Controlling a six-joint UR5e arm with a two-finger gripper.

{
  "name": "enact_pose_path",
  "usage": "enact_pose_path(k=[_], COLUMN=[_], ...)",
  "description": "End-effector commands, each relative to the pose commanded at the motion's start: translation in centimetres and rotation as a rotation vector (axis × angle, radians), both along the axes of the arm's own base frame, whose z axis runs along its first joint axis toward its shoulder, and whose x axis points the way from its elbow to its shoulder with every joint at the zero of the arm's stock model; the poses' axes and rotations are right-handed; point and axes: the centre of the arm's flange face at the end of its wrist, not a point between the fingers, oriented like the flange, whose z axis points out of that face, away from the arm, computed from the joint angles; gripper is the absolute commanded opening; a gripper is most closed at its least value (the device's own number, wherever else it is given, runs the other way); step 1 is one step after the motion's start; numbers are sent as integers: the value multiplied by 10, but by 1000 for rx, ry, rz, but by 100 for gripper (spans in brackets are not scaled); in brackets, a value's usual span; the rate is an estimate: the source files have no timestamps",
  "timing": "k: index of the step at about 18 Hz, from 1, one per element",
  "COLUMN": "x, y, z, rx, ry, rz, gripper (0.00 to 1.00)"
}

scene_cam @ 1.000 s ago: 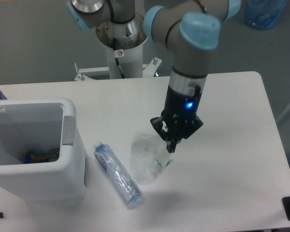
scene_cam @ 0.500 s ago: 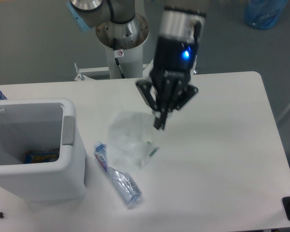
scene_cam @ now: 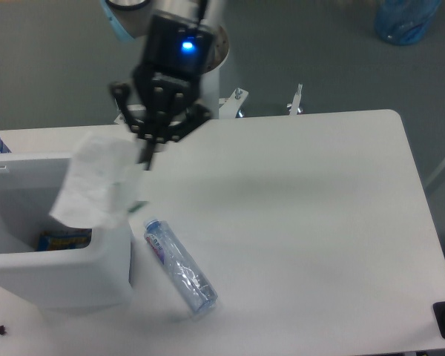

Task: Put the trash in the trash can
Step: 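Lift the plastic wrap and carry it over the white bin, then open the gripper to drop the wrap into the bin, then move the open gripper down over the clear water bottle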

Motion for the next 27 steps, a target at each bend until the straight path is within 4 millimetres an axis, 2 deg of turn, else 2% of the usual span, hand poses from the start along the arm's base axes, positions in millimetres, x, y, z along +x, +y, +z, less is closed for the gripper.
enact_pose_path(k=[3,6,7,8,10,11,12,16,18,20,27], x=[16,27,27,27,26,25,23,18,15,0,-90], y=[4,9,9,10,12,13,13,18,19,14,-19], z=[-25,-40,-45,-46,-53,-57,-57,-53,-52,-58,-89], rx=[-28,-50,-56,-57,-66,-72,-71,-50,-54,-73,-157], ry=[-21,-34,-33,-28,-26,-29,-25,9,19,20,-9], rz=[-29,-55,-61,-70,-79,-79,-82,-84,-69,-32,184], gripper=[11,13,15,23,27,34,51,95,100,100,100])
